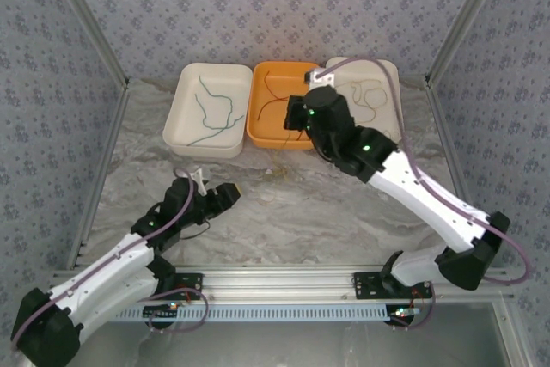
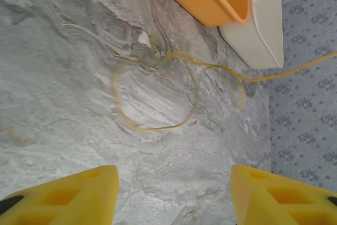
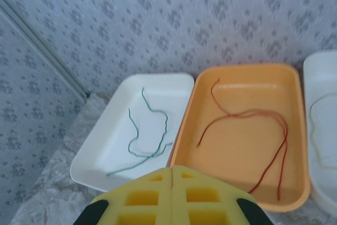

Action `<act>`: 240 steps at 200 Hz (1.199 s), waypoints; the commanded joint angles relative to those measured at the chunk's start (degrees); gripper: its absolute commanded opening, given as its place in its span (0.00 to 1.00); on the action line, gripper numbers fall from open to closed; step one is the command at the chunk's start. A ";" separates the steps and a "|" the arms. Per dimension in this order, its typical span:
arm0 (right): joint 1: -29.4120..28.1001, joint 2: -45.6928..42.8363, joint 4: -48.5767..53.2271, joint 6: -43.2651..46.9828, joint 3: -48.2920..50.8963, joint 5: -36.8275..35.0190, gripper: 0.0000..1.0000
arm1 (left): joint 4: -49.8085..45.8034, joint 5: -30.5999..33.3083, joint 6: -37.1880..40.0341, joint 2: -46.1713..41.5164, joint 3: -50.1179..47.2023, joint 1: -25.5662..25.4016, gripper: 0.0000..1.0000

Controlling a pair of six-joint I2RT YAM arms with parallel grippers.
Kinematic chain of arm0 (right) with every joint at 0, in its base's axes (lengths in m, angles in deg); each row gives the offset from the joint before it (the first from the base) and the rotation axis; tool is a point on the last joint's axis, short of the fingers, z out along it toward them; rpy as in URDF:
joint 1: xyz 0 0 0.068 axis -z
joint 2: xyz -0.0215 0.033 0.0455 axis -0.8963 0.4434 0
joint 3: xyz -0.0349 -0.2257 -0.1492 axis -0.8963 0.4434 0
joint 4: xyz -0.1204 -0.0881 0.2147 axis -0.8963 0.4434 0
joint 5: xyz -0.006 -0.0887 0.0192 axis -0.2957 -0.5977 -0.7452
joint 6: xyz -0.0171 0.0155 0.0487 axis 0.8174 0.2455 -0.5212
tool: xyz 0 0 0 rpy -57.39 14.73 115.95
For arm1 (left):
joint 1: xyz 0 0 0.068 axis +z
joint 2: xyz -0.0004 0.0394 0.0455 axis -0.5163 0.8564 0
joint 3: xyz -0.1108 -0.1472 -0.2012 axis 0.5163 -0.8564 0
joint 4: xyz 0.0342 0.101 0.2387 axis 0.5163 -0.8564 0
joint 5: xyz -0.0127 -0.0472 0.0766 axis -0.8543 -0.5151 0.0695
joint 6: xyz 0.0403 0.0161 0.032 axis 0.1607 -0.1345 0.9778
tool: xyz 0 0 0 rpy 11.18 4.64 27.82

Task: Untangle the cables

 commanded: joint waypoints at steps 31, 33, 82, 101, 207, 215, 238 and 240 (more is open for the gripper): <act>4.22 -2.31 14.76 7.97 -17.20 4.76 0.00 | 5.92 7.32 2.17 7.06 4.68 -7.09 0.57; 4.30 -2.25 15.17 8.25 -18.03 4.69 0.00 | 6.14 7.47 2.24 7.37 4.75 -7.25 0.57; 7.09 0.69 22.78 10.14 -33.46 8.56 0.00 | 14.20 9.55 5.26 13.69 6.57 -13.80 0.57; 8.17 0.67 23.46 9.36 -34.37 10.60 0.00 | 17.51 10.99 9.71 15.56 8.39 -17.75 0.62; 9.01 0.22 22.81 6.71 -31.02 25.61 0.00 | 14.50 28.49 24.89 12.45 9.91 -27.98 0.77; 9.08 0.21 23.20 7.89 -30.83 26.75 0.00 | 14.13 29.58 24.16 9.53 9.16 -27.98 0.75; 9.19 -0.25 23.60 10.70 -29.13 28.22 0.00 | 6.32 31.91 20.55 2.75 9.82 -26.84 0.70; 9.23 -0.37 23.55 10.87 -28.75 28.46 0.00 | 5.56 31.88 20.06 2.38 9.92 -26.53 0.69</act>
